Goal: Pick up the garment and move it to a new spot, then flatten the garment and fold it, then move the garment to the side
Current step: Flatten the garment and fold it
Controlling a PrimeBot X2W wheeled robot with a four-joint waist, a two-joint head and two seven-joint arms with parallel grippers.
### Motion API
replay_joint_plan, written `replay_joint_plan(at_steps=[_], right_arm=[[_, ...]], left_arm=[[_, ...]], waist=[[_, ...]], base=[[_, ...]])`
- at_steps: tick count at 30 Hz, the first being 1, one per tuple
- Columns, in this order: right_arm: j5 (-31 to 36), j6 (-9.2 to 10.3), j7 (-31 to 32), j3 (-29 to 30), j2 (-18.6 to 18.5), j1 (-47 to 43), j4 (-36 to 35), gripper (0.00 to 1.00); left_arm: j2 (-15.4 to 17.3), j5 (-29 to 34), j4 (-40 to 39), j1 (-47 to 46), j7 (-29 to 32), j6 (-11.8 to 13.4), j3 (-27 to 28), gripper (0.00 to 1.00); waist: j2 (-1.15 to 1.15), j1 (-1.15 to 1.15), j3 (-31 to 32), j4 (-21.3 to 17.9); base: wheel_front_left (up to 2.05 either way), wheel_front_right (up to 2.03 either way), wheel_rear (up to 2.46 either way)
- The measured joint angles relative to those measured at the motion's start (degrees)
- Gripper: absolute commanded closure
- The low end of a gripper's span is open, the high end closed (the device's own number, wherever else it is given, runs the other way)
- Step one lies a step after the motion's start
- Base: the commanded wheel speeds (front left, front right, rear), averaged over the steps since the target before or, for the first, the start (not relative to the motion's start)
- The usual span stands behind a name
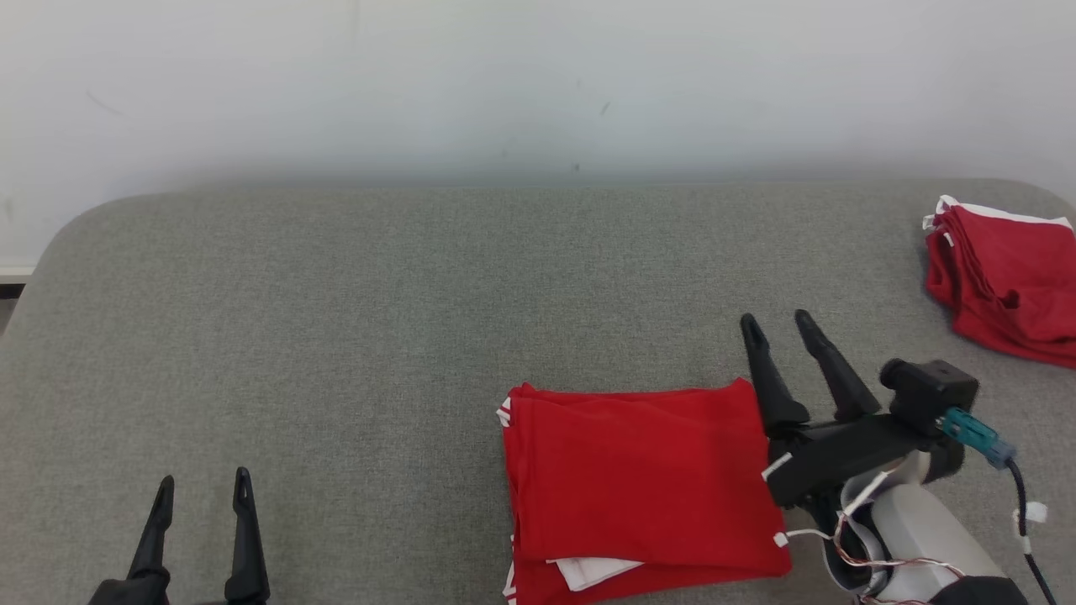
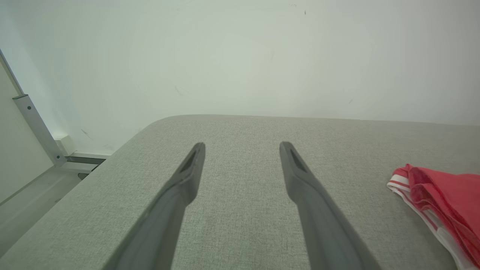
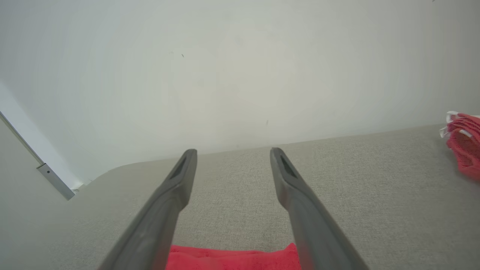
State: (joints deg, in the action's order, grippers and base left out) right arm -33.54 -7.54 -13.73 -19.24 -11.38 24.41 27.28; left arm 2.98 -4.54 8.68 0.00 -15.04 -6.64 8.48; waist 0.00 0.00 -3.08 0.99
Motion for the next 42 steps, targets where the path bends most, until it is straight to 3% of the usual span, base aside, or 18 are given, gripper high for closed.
replay_joint_plan(at_steps=[8, 16, 31, 42], right_arm=[[3.64, -0.01, -0.94, 6.79, -2.31, -6.19, -4.48, 0.00], [7.09, -0.01, -1.26, 11.90, -0.59, -12.20, -10.66, 0.00], [10.93, -0.01, -1.26, 14.03, 1.34, -22.49, -15.94, 0.00], [11.99, -0.01, -1.26, 14.02, 2.41, -24.07, -16.83, 0.00]], left_arm=[[-0.01, 0.49, -0.67, 0.61, 0.00, -0.20, 0.52, 0.00], [-0.03, 1.01, -1.47, 0.99, 0.00, -0.07, 0.54, 0.00], [-0.08, 1.01, -2.12, 2.72, 0.00, 0.42, -0.08, 0.00], [1.27, 0.83, -4.43, 5.06, 0.00, -0.29, -1.66, 0.00]], waist=[[0.00, 0.00, 0.22, -1.09], [0.00, 0.00, 0.90, -2.36], [0.00, 0.00, 3.34, -3.61], [0.00, 0.00, 4.20, -3.46]], base=[[0.00, 0.00, 0.00], [0.00, 0.00, 0.00], [0.00, 0.00, 0.00], [0.00, 0.00, 0.00]])
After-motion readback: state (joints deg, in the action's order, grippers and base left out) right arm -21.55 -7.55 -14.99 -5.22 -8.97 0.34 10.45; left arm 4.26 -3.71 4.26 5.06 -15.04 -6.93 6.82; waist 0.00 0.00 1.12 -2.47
